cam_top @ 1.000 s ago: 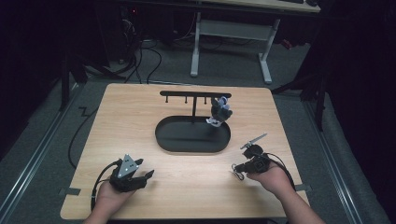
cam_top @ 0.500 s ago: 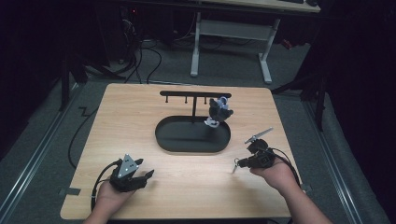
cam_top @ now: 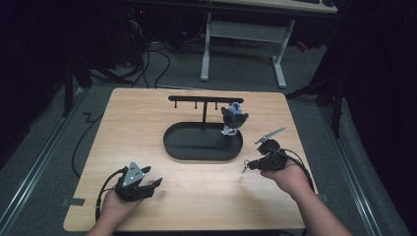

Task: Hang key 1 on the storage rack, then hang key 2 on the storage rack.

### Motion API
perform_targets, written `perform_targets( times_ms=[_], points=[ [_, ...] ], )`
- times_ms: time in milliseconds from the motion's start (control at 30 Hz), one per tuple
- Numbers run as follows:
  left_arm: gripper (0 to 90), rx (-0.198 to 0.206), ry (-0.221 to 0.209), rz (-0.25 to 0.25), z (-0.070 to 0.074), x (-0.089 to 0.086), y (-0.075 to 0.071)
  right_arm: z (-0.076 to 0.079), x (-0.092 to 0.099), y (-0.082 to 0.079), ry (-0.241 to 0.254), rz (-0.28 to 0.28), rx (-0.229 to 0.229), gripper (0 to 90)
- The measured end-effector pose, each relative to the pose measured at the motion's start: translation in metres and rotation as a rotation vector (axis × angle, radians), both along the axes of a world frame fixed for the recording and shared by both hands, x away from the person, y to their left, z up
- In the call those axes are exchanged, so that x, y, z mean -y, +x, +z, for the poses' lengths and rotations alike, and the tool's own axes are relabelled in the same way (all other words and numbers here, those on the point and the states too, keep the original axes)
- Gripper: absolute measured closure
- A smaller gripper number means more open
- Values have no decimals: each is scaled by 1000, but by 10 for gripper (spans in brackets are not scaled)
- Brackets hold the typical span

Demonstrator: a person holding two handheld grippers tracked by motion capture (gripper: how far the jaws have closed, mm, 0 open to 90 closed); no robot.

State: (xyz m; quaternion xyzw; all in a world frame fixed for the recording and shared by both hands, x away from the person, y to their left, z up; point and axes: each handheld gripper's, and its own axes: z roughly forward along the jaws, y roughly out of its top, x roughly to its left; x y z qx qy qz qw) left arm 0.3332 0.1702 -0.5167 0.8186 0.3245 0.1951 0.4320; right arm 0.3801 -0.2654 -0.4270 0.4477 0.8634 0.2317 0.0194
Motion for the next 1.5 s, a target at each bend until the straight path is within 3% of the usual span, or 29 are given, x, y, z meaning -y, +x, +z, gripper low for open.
perform_targets(
  times_ms=[400, 767, 933, 1033, 1233, 1500],
  points=[
    [394, 2, 10, -10, -1, 5, 3, 10, -8, 6, 8, 5, 26, 892],
    [393, 4, 0, -3, 0, -2, -4, 14, -16, 16, 15, -3, 31, 893],
    [393, 0, -21, 15, 3, -4, -3, 24, -25, 22, 4, 13, 41, 893],
    [393, 5, -11, 8, 3, -4, -4, 30, -30, 26, 1, 27, 50, 892],
    [392, -3, -15, 0, 0, -3, -4, 45, -45, 40, 25, 24, 53, 892],
    [393, 2, -5, -7, 2, -1, -4, 59, -63, 58, -7, 61, 72, 893]
  ],
)
